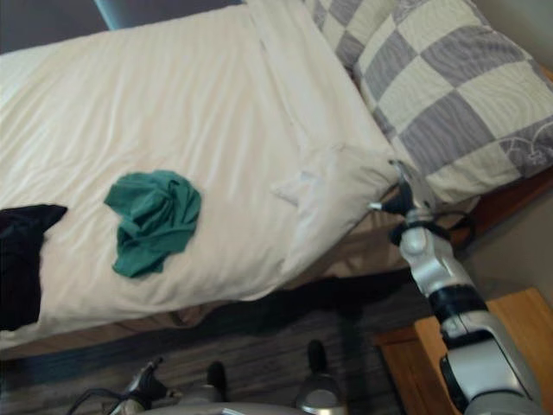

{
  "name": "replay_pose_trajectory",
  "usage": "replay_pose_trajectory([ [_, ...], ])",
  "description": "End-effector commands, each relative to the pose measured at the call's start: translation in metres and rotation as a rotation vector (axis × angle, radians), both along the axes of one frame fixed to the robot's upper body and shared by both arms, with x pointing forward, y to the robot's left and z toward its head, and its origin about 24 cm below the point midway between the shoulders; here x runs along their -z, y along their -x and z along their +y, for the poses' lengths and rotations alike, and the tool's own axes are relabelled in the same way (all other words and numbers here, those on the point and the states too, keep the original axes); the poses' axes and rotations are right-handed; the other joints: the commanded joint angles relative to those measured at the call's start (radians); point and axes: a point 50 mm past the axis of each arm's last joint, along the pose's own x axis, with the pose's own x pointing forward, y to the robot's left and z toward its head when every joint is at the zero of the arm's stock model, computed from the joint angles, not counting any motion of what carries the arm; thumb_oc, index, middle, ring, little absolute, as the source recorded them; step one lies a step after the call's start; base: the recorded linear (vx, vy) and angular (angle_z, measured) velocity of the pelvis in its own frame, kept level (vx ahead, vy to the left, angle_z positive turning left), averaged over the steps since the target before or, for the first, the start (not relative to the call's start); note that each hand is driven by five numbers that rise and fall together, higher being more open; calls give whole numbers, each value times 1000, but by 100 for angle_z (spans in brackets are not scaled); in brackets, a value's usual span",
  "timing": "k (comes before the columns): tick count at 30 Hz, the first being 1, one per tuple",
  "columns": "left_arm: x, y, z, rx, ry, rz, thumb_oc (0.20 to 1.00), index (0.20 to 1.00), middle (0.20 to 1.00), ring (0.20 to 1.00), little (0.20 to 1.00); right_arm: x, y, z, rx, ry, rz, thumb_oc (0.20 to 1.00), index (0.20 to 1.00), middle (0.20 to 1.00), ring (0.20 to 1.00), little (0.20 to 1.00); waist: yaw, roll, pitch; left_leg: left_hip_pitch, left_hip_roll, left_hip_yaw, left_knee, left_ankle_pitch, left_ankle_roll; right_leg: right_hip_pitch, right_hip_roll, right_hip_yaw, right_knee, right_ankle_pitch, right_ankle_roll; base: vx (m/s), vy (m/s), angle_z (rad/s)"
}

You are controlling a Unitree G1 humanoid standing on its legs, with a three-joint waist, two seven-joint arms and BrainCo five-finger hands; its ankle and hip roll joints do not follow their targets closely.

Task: Tidy up the quilt and then pick up the clothes from the bed and put them into the laundry hamper.

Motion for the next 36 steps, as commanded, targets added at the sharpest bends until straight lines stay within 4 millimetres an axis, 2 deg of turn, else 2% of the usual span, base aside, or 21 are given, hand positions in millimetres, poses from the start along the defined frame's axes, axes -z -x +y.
replay_pose_trajectory([
  [1, -8, -23, 5, 29, -29, -68, 1000, 1000, 1000, 1000, 1000, -67, -23, 14, -36, 94, -183, 1000, 1000, 1000, 1000, 1000, -3, -73, 87, 1, 20, 57, 77, -131, -26, 32, -90, -10, 4, -162, 65, -116, -136, 74],
  [3, -7, -26, -4, 92, -19, -64, 1000, 1000, 1000, 1000, 1000, -82, -32, 20, -27, 119, -206, 1000, 1000, 1000, 1000, 1000, -7, -64, 113, -40, -31, 120, 170, -182, -7, 25, -87, -41, 4, -163, 43, -166, -185, 62],
  [4, -7, -28, -8, 114, -15, -63, 1000, 1000, 1000, 1000, 1000, -91, -36, 20, -12, 140, -213, 1000, 1000, 1000, 1000, 1000, -15, -49, 117, -64, -48, 156, 198, -210, 2, 14, -82, -67, 4, -168, 41, -75, -104, 57],
  [5, -6, -27, -17, 158, 8, -56, 1000, 1000, 1000, 1000, 1000, -93, -41, 27, -19, 166, -198, 1000, 1000, 1000, 1000, 1000, -30, -15, 112, -50, -50, 236, 152, -196, 4, 5, -63, -108, 4, -169, 44, -18, -38, 68],
  [6, -6, -27, -18, 156, 11, -56, 1000, 1000, 1000, 1000, 1000, -94, -41, 28, -21, 169, -198, 1000, 1000, 1000, 1000, 1000, -32, -13, 115, -42, -52, 238, 142, -192, 4, 8, -62, -107, 4, -169, 44, 43, 34, 55],
  [7, -3, -22, -19, 199, -9, -27, 1000, 1000, 1000, 1000, 1000, -89, -47, 36, -25, 173, -164, 1000, 1000, 1000, 1000, 1000, -40, 9, 122, -24, -61, 217, 81, -163, -6, -4, -56, -124, 4, -162, 52, -40, 28, 36],
  [8, -3, -25, -19, 236, -22, -20, 1000, 1000, 1000, 1000, 1000, -83, -49, 35, -11, 151, -139, 1000, 1000, 1000, 1000, 1000, -42, 13, 121, -28, -56, 215, 62, -139, -16, -13, -60, -139, 4, -155, 52, -34, 33, 13],
  [9, -4, -26, -20, 261, -29, -15, 1000, 1000, 1000, 1000, 1000, -77, -51, 33, 4, 130, -111, 576, 576, 576, 576, 576, -49, 17, 115, -23, -56, 210, 32, -125, -19, -20, -60, -153, 4, -154, 54, -39, -7, 7],
  [10, -4, -26, -20, 261, -28, -16, 1000, 1000, 1000, 1000, 1000, -77, -51, 33, 3, 130, -112, 200, 200, 200, 200, 200, -51, 17, 115, -21, -57, 209, 25, -121, -19, -19, -60, -155, 4, -154, 54, 20, 8, 28],
  [14, -7, -35, -25, 280, -20, -48, 1000, 1000, 1000, 1000, 1000, -48, -50, 15, 104, 80, -16, 200, 200, 200, 200, 200, -62, 29, 96, 21, -49, 202, -34, -111, -20, -17, -52, -163, 4, -143, 57, 35, 8, 36],
  [18, -5, -32, -27, 241, -10, -48, 1000, 1000, 1000, 1000, 1000, -22, -36, -9, 183, -28, 11, 200, 200, 200, 200, 200, -82, 16, 93, 50, -34, 201, -34, -115, -23, 8, -49, -159, 4, -140, 52, 11, 18, 2],
  [19, -5, -32, -27, 242, -11, -46, 1000, 1000, 1000, 1000, 1000, -21, -36, -9, 184, -29, 13, 200, 200, 200, 200, 200, -81, 15, 92, 52, -34, 201, -34, -115, -23, 9, -49, -159, 4, -141, 52, 33, 27, 7],
  [20, -3, -27, -25, 220, -20, -28, 1000, 1000, 1000, 1000, 1000, 13, -10, -36, 262, -77, 33, 1000, 1000, 1000, 1000, 1000, -105, -2, 84, 69, -25, 204, -34, -124, -22, 24, -45, -155, 4, -141, 50, 32, 17, 16],
  [21, -3, -26, -25, 223, -22, -26, 1000, 1000, 1000, 1000, 1000, 14, -8, -37, 265, -78, 35, 1000, 1000, 1000, 1000, 1000, -102, -3, 83, 70, -25, 204, -34, -125, -22, 25, -45, -155, 4, -141, 50, 42, 24, 28],
  [22, -2, -24, -23, 215, -31, -20, 1000, 1000, 1000, 1000, 1000, 23, 3, -48, 302, -92, 33, 1000, 1000, 1000, 1000, 1000, -108, -9, 79, 76, -22, 205, -34, -129, -21, 29, -43, -154, 4, -142, 50, 33, 14, 22],
  [26, 1, -17, -18, 205, -57, 15, 1000, 1000, 1000, 1000, 1000, 69, 62, -96, 498, -213, 76, 1000, 1000, 1000, 1000, 1000, -135, -42, 61, 112, -20, 219, -34, -154, -16, 50, -37, -144, 6, -146, 54, 58, 8, -2],
  [29, 1, -14, -13, 181, -75, 32, 1000, 1000, 1000, 1000, 1000, 94, 106, -125, 656, -331, 95, 1000, 1000, 1000, 1000, 1000, -148, -65, 48, 130, -18, 234, -34, -168, -14, 59, -37, -138, 7, -145, 58, 48, 1, -23],
  [30, 1, -14, -11, 164, -80, 32, 1000, 1000, 1000, 1000, 1000, 98, 120, -134, 723, -405, 61, 1000, 1000, 1000, 1000, 1000, -154, -74, 45, 133, -17, 237, -34, -172, -13, 61, -37, -137, 8, -145, 60, 28, -5, -24],
  [33, 1, -13, -9, 149, -83, 36, 1000, 1000, 1000, 1000, 1000, 104, 140, -142, 799, -502, 0, 1000, 1000, 1000, 1000, 1000, -155, -83, 39, 133, -15, 239, -34, -172, -13, 60, -39, -137, 9, -143, 61, 10, 0, -25],
  [35, 1, -14, -10, 136, -84, 30, 1000, 1000, 1000, 1000, 1000, 87, 146, -149, 815, -555, -137, 1000, 1000, 1000, 1000, 1000, -155, -87, 39, 132, -17, 236, -34, -175, -13, 59, -43, -140, 13, -144, 63, 1, 18, -19],
  [36, 1, -13, -10, 133, -85, 31, 1000, 1000, 1000, 1000, 1000, 75, 141, -148, 790, -549, -193, 564, 564, 564, 564, 564, -155, -87, 41, 131, -17, 236, -34, -175, -13, 59, -45, -140, 13, -144, 64, -9, 19, -7],
])
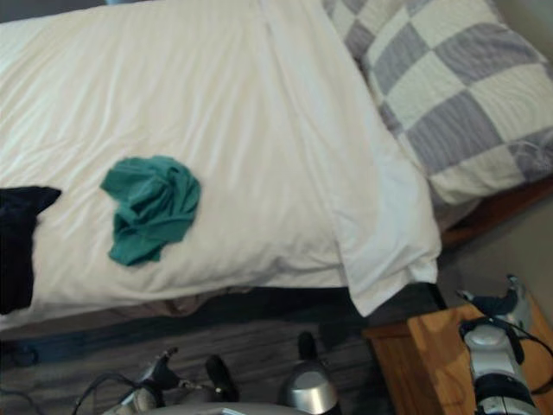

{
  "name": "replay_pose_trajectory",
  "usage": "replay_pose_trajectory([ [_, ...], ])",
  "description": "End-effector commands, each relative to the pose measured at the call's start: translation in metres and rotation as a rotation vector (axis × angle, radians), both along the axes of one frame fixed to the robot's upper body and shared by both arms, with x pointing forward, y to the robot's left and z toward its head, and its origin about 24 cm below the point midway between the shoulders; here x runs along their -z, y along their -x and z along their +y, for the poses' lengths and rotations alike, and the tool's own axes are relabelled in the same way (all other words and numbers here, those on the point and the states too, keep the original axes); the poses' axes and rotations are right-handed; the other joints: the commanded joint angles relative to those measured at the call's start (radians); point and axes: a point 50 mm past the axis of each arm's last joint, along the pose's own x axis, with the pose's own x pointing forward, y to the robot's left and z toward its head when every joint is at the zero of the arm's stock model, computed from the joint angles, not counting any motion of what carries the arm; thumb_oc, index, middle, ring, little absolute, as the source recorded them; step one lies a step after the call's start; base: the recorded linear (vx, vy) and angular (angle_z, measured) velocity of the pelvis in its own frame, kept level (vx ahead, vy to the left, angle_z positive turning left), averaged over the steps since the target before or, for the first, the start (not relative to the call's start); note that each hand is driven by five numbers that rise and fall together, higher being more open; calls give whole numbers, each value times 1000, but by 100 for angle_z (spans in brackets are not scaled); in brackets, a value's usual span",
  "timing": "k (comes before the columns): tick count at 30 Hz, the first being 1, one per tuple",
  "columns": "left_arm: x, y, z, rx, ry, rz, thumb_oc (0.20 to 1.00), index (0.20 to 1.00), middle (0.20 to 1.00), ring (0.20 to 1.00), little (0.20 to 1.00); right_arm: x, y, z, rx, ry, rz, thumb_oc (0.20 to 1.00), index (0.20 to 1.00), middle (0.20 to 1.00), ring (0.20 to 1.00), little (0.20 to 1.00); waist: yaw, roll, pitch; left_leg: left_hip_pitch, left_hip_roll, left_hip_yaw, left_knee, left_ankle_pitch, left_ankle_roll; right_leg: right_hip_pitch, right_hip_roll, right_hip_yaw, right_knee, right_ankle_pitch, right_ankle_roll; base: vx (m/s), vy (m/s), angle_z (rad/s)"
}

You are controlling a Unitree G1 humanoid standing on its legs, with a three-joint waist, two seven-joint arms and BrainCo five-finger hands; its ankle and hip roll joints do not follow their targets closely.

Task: Tidy up the quilt and then pick up the clothes from the bed and put them into the laundry hamper.

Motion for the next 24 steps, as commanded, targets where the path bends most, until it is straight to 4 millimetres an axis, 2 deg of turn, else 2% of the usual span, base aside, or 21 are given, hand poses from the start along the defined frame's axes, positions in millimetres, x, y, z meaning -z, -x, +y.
replay_pose_trajectory([
  [1, -1, -9, -1, 28, -35, -14, 1000, 1000, 1000, 1000, 1000, -56, -52, 4, -62, 109, -268, 200, 200, 200, 200, 200, 35, -17, 2, 79, 49, -8, 3, -82, -70, -39, 1, -22, 13, -107, 46, -17, 26, -8],
  [2, -1, -8, -3, 29, -32, -15, 1000, 1000, 1000, 1000, 1000, -89, -67, 9, -98, 218, -377, 200, 200, 200, 200, 200, 39, -13, 8, 80, 48, -10, 3, -82, -70, -40, -1, -22, 15, -108, 48, 0, 0, 0],
  [3, -1, -7, -3, 26, -30, -20, 1000, 1000, 1000, 1000, 1000, -108, -76, 14, -120, 292, -429, 200, 200, 200, 200, 200, 42, -10, 12, 79, 47, -13, 3, -81, -70, -41, -2, -22, 14, -109, 47, -18, 28, 5],
  [5, -2, -9, -5, 25, -28, -37, 1000, 1000, 1000, 1000, 1000, -156, -107, 42, -233, 437, -565, 200, 200, 200, 200, 200, 59, 3, 20, 75, 45, -18, 3, -81, -71, -43, -6, -24, 13, -114, 47, -34, 1, 1],
  [8, -2, -11, -6, 24, -25, -46, 1000, 1000, 1000, 1000, 1000, -168, -120, 54, -282, 458, -595, 200, 200, 200, 200, 200, 62, 8, 25, 69, 44, -19, 3, -74, -71, -47, -6, -23, 12, -109, 44, -43, -1, 10],
  [9, -4, -13, -5, 45, -28, -55, 1000, 1000, 1000, 1000, 1000, -181, -140, 68, -359, 472, -586, 200, 200, 200, 200, 200, 80, 20, 29, 61, 42, -22, 3, -67, -73, -53, -8, -24, 10, -106, 42, -65, 2, 13],
  [11, -4, -15, -6, 44, -21, -62, 1000, 1000, 1000, 1000, 1000, -185, -149, 72, -381, 468, -577, 200, 200, 200, 200, 200, 77, 25, 33, 59, 41, -20, 3, -65, -74, -54, -10, -24, 10, -106, 42, -26, 4, 1],
  [12, -5, -19, -8, 56, -15, -71, 1000, 1000, 1000, 1000, 1000, -171, -164, 78, -415, 411, -493, 200, 200, 200, 200, 200, 88, 38, 38, 55, 39, -19, 3, -61, -75, -52, -13, -28, 8, -106, 41, -19, 21, 22],
  [13, -5, -20, -10, 56, -9, -76, 1000, 1000, 1000, 1000, 1000, -160, -169, 79, -418, 378, -443, 200, 200, 200, 200, 200, 88, 43, 41, 54, 38, -18, 3, -59, -76, -51, -13, -29, 7, -105, 41, -23, 35, 27],
  [14, -6, -22, -13, 61, 1, -86, 1000, 1000, 1000, 1000, 1000, -127, -172, 79, -405, 290, -331, 200, 200, 200, 200, 200, 90, 55, 46, 51, 36, -19, 3, -56, -76, -50, -16, -34, 6, -104, 42, -4, 19, 25],
  [15, -6, -22, -13, 60, 1, -86, 1000, 1000, 1000, 1000, 1000, -128, -172, 80, -406, 290, -332, 200, 200, 200, 200, 200, 88, 55, 46, 51, 36, -20, 3, -56, -76, -50, -16, -34, 6, -105, 42, -6, 18, 10],
  [16, -6, -24, -16, 69, 9, -93, 1000, 1000, 1000, 1000, 1000, -101, -168, 78, -387, 224, -248, 200, 200, 200, 200, 200, 88, 61, 49, 49, 34, -23, 3, -54, -75, -50, -17, -38, 5, -104, 43, -2, 13, 10],
  [18, -7, -26, -21, 86, 18, -101, 1000, 1000, 1000, 1000, 1000, -67, -156, 74, -361, 145, -132, 200, 200, 200, 200, 200, 87, 67, 51, 43, 33, -25, 3, -52, -76, -52, -19, -40, 5, -101, 45, -13, 23, 12],
  [20, -7, -28, -23, 91, 16, -103, 1000, 1000, 1000, 1000, 1000, -16, -127, 71, -316, 37, 21, 200, 200, 200, 200, 200, 76, 69, 55, 43, 30, -28, 3, -55, -76, -49, -22, -44, 6, -104, 46, -6, 30, 14],
  [21, -7, -28, -22, 92, 16, -103, 1000, 1000, 1000, 1000, 1000, -16, -127, 71, -316, 36, 20, 200, 200, 200, 200, 200, 77, 68, 53, 40, 31, -28, 3, -53, -76, -52, -21, -43, 4, -101, 45, 9, 25, 13],
  [22, -6, -26, -21, 76, 7, -97, 1000, 1000, 1000, 1000, 1000, 34, -87, 76, -273, -86, 157, 200, 200, 200, 200, 200, 66, 65, 52, 43, 31, -24, 3, -56, -75, -51, -21, -45, 5, -101, 45, 15, 3, 13],
  [24, -4, -20, -16, 50, -17, -70, 1000, 1000, 1000, 1000, 1000, 84, -34, 86, -199, -237, 303, 200, 200, 200, 200, 200, 51, 55, 53, 55, 31, -24, 3, -64, -74, -42, -20, -44, 8, -104, 46, 30, -14, 9],
])
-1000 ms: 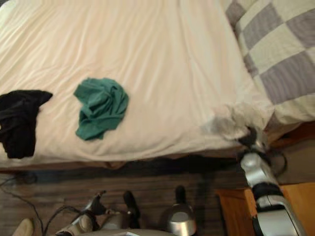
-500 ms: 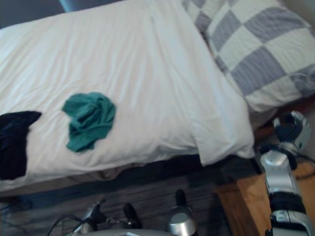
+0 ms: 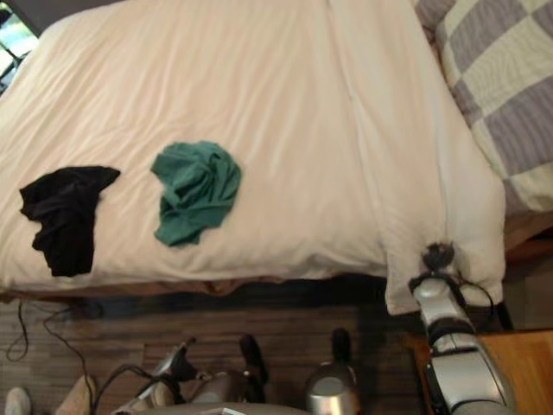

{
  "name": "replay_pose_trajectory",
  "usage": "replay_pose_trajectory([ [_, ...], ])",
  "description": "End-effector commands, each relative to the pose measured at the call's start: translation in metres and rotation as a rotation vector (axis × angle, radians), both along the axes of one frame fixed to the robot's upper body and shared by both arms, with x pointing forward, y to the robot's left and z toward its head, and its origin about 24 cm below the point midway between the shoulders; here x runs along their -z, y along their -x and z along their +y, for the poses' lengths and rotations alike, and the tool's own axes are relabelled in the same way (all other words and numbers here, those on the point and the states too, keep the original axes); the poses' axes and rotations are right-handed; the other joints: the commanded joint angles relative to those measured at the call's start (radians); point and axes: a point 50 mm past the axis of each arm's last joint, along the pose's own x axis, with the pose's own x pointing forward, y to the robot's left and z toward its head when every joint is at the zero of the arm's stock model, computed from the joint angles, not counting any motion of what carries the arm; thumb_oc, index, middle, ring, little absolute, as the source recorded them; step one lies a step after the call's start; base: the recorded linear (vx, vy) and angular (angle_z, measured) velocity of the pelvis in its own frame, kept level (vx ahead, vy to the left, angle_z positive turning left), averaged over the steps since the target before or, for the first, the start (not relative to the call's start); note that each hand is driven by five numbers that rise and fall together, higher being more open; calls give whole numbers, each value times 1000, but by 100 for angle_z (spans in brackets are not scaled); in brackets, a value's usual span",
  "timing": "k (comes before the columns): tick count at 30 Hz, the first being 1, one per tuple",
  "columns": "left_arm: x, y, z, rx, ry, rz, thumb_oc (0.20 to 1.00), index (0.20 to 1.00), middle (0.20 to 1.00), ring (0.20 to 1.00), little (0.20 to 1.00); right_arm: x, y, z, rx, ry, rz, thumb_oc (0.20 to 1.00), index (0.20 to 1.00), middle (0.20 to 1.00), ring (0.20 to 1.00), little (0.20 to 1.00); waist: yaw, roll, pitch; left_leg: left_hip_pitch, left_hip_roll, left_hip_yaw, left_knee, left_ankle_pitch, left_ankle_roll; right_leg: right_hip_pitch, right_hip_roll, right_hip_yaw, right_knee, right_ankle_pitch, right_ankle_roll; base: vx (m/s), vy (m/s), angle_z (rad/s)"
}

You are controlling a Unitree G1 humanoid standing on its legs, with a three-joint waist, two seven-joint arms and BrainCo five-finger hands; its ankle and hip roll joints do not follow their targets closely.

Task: Tidy up the quilt and then pick up the clothes from the bed and put them into the laundry hamper.

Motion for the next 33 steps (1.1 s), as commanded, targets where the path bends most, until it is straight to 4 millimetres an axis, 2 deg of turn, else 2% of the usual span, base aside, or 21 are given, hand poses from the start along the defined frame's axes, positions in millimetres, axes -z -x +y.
replay_pose_trajectory([
  [1, 0, -5, 13, -6, -77, 10, 1000, 1000, 1000, 1000, 1000, 66, 64, 24, 94, -210, 239, 200, 200, 200, 200, 200, -33, -88, 29, 117, 62, 36, -3, -105, -90, -21, 1, 28, 4, -107, 46, 32, -32, 2],
  [2, 2, 1, 16, -7, -95, 32, 1000, 1000, 1000, 1000, 1000, 91, 110, 33, 153, -283, 364, 200, 200, 200, 200, 200, -45, -100, 27, 126, 63, 38, -3, -111, -90, -18, 1, 31, 8, -112, 46, 15, -27, -8],
  [3, 2, 1, 16, -7, -95, 32, 1000, 1000, 1000, 1000, 1000, 91, 110, 33, 153, -283, 364, 200, 200, 200, 200, 200, -44, -100, 24, 122, 64, 39, -3, -108, -90, -21, 2, 32, 7, -109, 45, 20, -25, -17],
  [4, 2, 3, 18, 0, -109, 42, 1000, 1000, 1000, 1000, 1000, 102, 134, 40, 160, -310, 448, 263, 263, 263, 263, 263, -50, -108, 23, 126, 66, 41, -3, -111, -90, -21, 4, 36, 9, -109, 45, 8, -21, -19],
  [5, 3, 5, 20, 2, -115, 48, 1000, 1000, 1000, 1000, 1000, 107, 148, 41, 182, -325, 485, 903, 903, 903, 903, 903, -54, -111, 21, 128, 67, 42, -3, -113, -90, -21, 6, 37, 9, -110, 44, 20, -39, -22],
  [6, 2, 6, 24, -9, -124, 48, 1000, 1000, 1000, 1000, 1000, 115, 166, 49, 205, -363, 544, 1000, 1000, 1000, 1000, 1000, -55, -116, 20, 131, 69, 45, -3, -114, -90, -21, 10, 41, 12, -111, 44, 15, -27, -19],
  [11, -4, -7, 34, -80, -123, -10, 1000, 1000, 1000, 1000, 1000, 119, 156, 63, 33, -336, 618, 1000, 1000, 1000, 1000, 1000, -35, -127, 34, 107, 45, 21, 37, -129, -82, -17, -1, 46, 1, -117, 45, -57, -19, -17],
  [13, -10, -22, 35, -103, -115, -66, 1000, 1000, 1000, 1000, 1000, 114, 137, 64, -65, -292, 601, 1000, 1000, 1000, 1000, 1000, -21, -147, 58, 19, 48, -1, 183, -144, -110, -9, -29, 30, -1, -123, 41, -194, 47, 15],
  [17, -17, -35, 36, -181, -85, -149, 1000, 1000, 1000, 1000, 1000, 110, 105, 81, -271, -234, 589, 1000, 1000, 1000, 1000, 1000, 5, -160, 57, 36, 118, -13, 192, -116, -144, -4, -77, 10, -1, -109, 58, -113, 266, 29],
  [18, -17, -33, 37, -218, -80, -157, 1000, 1000, 1000, 1000, 1000, 109, 97, 90, -303, -259, 560, 1000, 1000, 1000, 1000, 1000, 12, -165, 38, 68, 160, -47, 145, -100, -155, -4, -106, 7, -1, -90, 77, -69, 609, 36],
  [19, -16, -32, 35, -223, -79, -155, 1000, 1000, 1000, 1000, 1000, 109, 97, 93, -308, -283, 540, 1000, 1000, 1000, 1000, 1000, 3, -169, 9, 91, 237, -37, 97, -58, -163, -6, -155, -9, -1, -81, 103, -66, 608, 35],
  [20, -16, -31, 35, -223, -79, -154, 1000, 1000, 1000, 1000, 1000, 109, 97, 93, -308, -283, 540, 1000, 1000, 1000, 1000, 1000, 1, -169, 9, 94, 238, -38, 95, -57, -164, -3, -154, -12, -1, -83, 103, -48, 555, 50],
  [22, -14, -27, 37, -206, -97, -125, 1000, 1000, 1000, 1000, 1000, 113, 106, 93, -286, -307, 560, 1000, 1000, 1000, 1000, 1000, -12, -158, -30, 122, 295, 26, 50, -39, -171, 6, -195, -41, -1, -87, 133, 36, 569, 74],
  [25, -17, -38, 37, -100, -127, -117, 1000, 1000, 1000, 1000, 1000, 117, 119, 92, -262, -323, 603, 1000, 1000, 1000, 1000, 1000, -22, -180, -44, 117, 255, 27, 28, -74, -179, 35, -271, -63, 21, 21, 143, 41, 539, 92],
  [26, -18, -37, 48, -67, -165, -91, 1000, 1000, 1000, 1000, 1000, 120, 117, 101, -289, -339, 616, 1000, 1000, 1000, 1000, 1000, -22, -206, -37, 118, 200, 46, 41, -123, -141, -8, -324, -70, 92, 91, 143, -15, 533, 89],
  [28, -20, -38, 54, -58, -183, -86, 1000, 1000, 1000, 1000, 1000, 120, 113, 107, -308, -348, 608, 1000, 1000, 1000, 1000, 1000, -14, -212, -37, 126, 176, 75, 34, -130, -124, -37, -329, -92, 132, 89, 129, 19, 506, 21],
  [29, -20, -36, 56, -38, -182, -67, 1000, 1000, 1000, 1000, 1000, 122, 114, 117, -352, -362, 613, 1000, 1000, 1000, 1000, 1000, -19, -210, -33, 152, 143, 89, 6, -147, -102, -68, -234, -90, 211, 1, 118, 17, 477, -27],
  [30, -20, -36, 57, -40, -183, -67, 1000, 1000, 1000, 1000, 1000, 122, 114, 118, -354, -363, 613, 1000, 1000, 1000, 1000, 1000, -15, -213, -33, 145, 146, 103, 8, -133, -97, -88, -234, -88, 227, 0, 104, 51, 510, -19],
  [31, -20, -37, 57, -32, -174, -60, 1000, 1000, 1000, 1000, 1000, 122, 112, 122, -377, -367, 605, 1000, 1000, 1000, 1000, 1000, -29, -213, -28, 148, 131, 116, -3, -133, -88, -95, -134, -78, 244, -76, 89, -1, 259, 5],
  [32, -20, -36, 57, -28, -171, -51, 1000, 1000, 1000, 1000, 1000, 123, 113, 122, -378, -370, 608, 1000, 1000, 1000, 1000, 1000, -32, -213, -27, 152, 119, 107, -3, -138, -80, -103, -79, -70, 254, -105, 89, 155, 459, 10],
  [33, -19, -35, 57, -20, -175, -33, 1000, 1000, 1000, 1000, 1000, 123, 112, 123, -398, -359, 617, 1000, 1000, 1000, 1000, 1000, -42, -222, -26, 161, 80, 103, -3, -152, -66, -95, 40, -68, 233, -150, 52, 127, 240, 10],
])
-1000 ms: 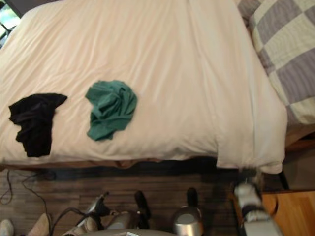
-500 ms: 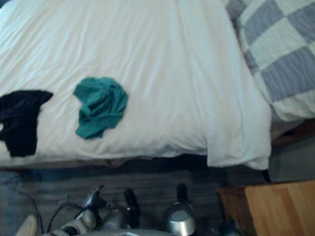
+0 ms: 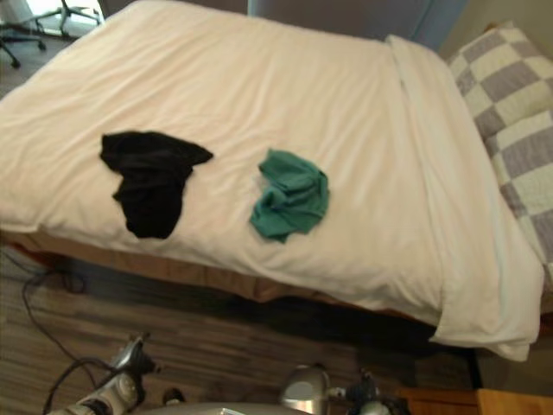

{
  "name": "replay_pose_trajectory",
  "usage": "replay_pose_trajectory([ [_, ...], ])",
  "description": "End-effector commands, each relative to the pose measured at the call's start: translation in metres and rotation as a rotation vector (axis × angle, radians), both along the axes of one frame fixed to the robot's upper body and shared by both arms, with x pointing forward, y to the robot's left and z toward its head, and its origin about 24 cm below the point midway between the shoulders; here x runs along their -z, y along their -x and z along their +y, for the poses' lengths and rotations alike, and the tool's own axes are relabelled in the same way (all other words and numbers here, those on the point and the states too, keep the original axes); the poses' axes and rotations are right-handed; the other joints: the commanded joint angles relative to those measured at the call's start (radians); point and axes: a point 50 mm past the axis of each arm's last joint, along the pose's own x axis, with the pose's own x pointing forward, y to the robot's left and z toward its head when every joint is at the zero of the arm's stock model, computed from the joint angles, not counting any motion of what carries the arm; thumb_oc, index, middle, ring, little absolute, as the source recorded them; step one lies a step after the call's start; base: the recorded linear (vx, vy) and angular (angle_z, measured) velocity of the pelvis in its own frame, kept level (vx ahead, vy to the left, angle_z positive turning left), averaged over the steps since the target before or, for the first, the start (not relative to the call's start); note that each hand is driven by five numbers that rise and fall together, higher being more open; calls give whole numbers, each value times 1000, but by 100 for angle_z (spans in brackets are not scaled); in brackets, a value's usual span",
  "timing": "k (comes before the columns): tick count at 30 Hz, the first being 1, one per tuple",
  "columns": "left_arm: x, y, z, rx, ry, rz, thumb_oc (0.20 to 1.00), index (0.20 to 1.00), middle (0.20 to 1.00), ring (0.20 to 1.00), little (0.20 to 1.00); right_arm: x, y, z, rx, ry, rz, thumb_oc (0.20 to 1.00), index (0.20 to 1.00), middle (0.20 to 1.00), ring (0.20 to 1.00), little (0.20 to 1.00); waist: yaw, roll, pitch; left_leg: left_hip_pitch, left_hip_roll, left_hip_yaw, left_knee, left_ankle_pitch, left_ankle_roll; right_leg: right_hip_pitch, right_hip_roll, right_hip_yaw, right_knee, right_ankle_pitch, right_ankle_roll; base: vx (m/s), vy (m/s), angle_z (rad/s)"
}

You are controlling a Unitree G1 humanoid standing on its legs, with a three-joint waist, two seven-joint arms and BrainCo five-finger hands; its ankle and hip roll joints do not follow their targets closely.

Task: Tidy up the quilt and then pick up the clothes from the bed and put them into the laundry hamper.

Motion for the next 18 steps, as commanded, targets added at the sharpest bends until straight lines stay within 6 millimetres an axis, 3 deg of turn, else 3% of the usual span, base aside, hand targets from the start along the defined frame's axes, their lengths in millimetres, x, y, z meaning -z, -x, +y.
replay_pose_trajectory([
  [1, -6, -19, -4, 40, 21, -30, 1000, 1000, 1000, 1000, 1000, -9, -36, -1, -102, 26, -70, 1000, 1000, 1000, 1000, 1000, -48, 1, 41, -7, -14, -5, 3, -89, -40, 41, 190, 3, -167, -63, -9, 235, 317, 17],
  [2, -5, -15, 0, 18, 8, -15, 1000, 1000, 1000, 1000, 1000, -11, -41, -4, -121, 42, -76, 1000, 1000, 1000, 1000, 1000, -48, -14, 35, -2, -68, -24, 14, -127, -21, 40, 278, 38, -198, -79, -42, 136, 140, 38],
  [3, -5, -15, 0, 17, 8, -15, 1000, 1000, 1000, 1000, 1000, -11, -41, -4, -122, 42, -76, 1000, 1000, 1000, 1000, 1000, -49, -14, 38, 1, -68, -25, 16, -130, -20, 44, 278, 37, -199, -80, -42, 201, 206, 30],
  [5, -4, -16, -9, 9, 51, -34, 1000, 1000, 1000, 1000, 1000, -14, -46, -7, -138, 54, -84, 1000, 1000, 1000, 1000, 1000, -41, -19, 52, -34, -104, -46, 177, -201, -9, 84, 253, 17, -229, -98, -78, 132, 147, 72],
  [7, -4, -19, -16, -9, 89, -61, 1000, 1000, 1000, 1000, 1000, -18, -56, -10, -174, 78, -103, 1000, 1000, 1000, 1000, 1000, -18, -15, 71, -121, -84, -45, 409, -176, -62, 121, 237, 20, -263, -107, -107, 74, 84, 55],
  [8, -4, -19, -16, -8, 89, -62, 1000, 1000, 1000, 1000, 1000, -18, -56, -10, -174, 78, -103, 1000, 1000, 1000, 1000, 1000, -18, -14, 71, -125, -80, -46, 417, -179, -63, 121, 240, 19, -264, -107, -109, 10, 65, -24],
  [9, -6, -24, -20, -20, 109, -90, 1000, 1000, 1000, 1000, 1000, -21, -62, -12, -214, 108, -108, 1000, 1000, 1000, 1000, 1000, 2, -17, 94, -185, -54, -59, 542, -134, -112, 158, 234, 19, -299, -108, -127, -16, 135, -38],
  [10, -11, -37, -27, -9, 122, -142, 1000, 1000, 1000, 1000, 1000, -23, -65, -16, -233, 143, -104, 1000, 1000, 1000, 1000, 1000, 19, -30, 108, -265, -41, -112, 682, -122, -137, 175, 209, 12, -338, -91, -123, 15, 261, -29],
  [12, -13, -42, -35, 34, 127, -161, 1000, 1000, 1000, 1000, 1000, -25, -72, -17, -225, 156, -121, 1000, 1000, 1000, 1000, 1000, 8, -11, 97, -245, 6, -121, 603, -139, -114, 182, 181, 20, -370, -76, -95, 83, 418, -6],
  [14, -13, -46, -47, 75, 153, -172, 1000, 1000, 1000, 1000, 1000, -31, -85, -15, -218, 148, -174, 1000, 1000, 1000, 1000, 1000, -7, 16, 71, -159, 51, -134, 374, -149, -94, 173, 144, 52, -385, -67, -53, 153, 626, -2],
  [16, -15, -49, -53, 87, 165, -188, 1000, 1000, 1000, 1000, 1000, -37, -99, -7, -248, 132, -226, 1000, 1000, 1000, 1000, 1000, 0, 40, 48, -93, 94, -221, 158, -93, -103, 160, 114, 106, -392, -64, -23, 173, 654, -48],
  [17, -16, -52, -55, 93, 162, -200, 1000, 1000, 1000, 1000, 1000, -39, -103, -5, -263, 129, -245, 1000, 1000, 1000, 1000, 1000, 8, 44, 46, -75, 116, -281, 116, -79, -118, 162, 98, 125, -394, -58, -13, 156, 627, -78],
  [18, -15, -50, -57, 98, 174, -195, 1000, 1000, 1000, 1000, 1000, -41, -106, -1, -278, 116, -264, 1000, 1000, 1000, 1000, 1000, 12, 55, 32, -61, 109, -345, 93, -99, -114, 157, 84, 150, -395, -59, 5, 134, 578, -55],
])
